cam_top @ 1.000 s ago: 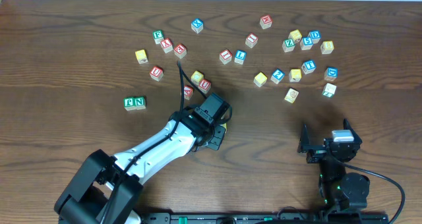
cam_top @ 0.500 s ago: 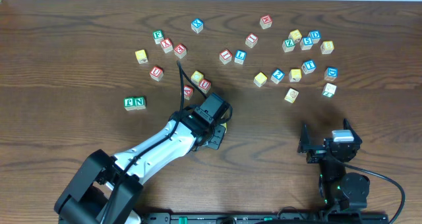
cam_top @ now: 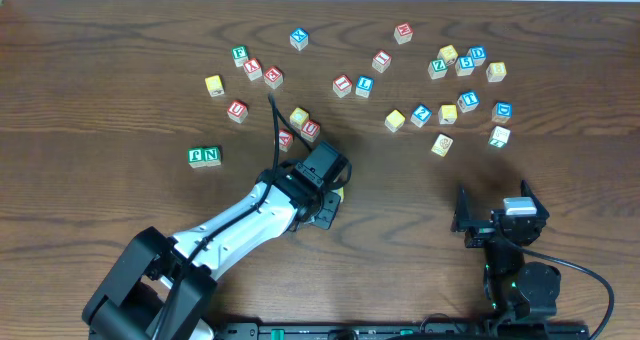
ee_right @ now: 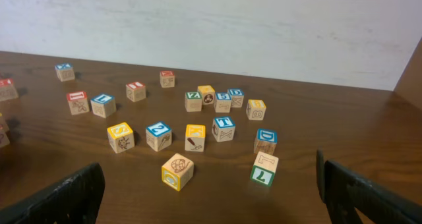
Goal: Spell out ROBOT
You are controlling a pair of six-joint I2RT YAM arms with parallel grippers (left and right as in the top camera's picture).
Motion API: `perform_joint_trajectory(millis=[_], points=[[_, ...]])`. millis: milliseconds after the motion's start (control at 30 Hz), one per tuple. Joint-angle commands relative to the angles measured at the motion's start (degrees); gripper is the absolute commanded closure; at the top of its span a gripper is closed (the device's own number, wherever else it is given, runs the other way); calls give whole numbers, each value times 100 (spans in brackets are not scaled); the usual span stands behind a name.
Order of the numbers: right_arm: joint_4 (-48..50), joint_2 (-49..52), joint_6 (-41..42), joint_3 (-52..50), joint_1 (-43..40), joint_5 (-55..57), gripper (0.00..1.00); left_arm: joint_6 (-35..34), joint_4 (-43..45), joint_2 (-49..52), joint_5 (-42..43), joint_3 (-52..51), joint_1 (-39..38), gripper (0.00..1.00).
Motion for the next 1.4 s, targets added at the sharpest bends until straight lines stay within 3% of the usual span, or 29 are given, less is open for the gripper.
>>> perform_joint_trajectory(millis=[0, 167, 400, 633, 733, 967, 1133, 1367], points=[[-24, -26, 50, -7, -35, 50, 1, 44, -205, 44, 356, -11, -20, 92], [-26, -26, 50, -7, -35, 50, 1, -173, -404, -315, 557, 17, -17, 92], [-24, -26, 50, -7, -35, 50, 1, -188, -833, -1952, 133, 396, 160, 93], [-24, -26, 50, -7, -35, 50, 1, -2, -1427, -3320, -769, 411, 1556, 93], [-26, -26, 50, -7, -35, 50, 1, 424, -1473, -3464, -11, 411, 2813, 92], [-26, -26, 52, -7, -35, 50, 1, 1473, -1134, -2872, 1392, 411, 4232, 92], [-24, -26, 50, -7, -35, 50, 1, 2328, -1139, -2264, 2588, 411, 4684, 93], [-26, -26, 52, -7, -35, 50, 1, 3088, -1246, -1838, 3235, 411, 4774, 92]])
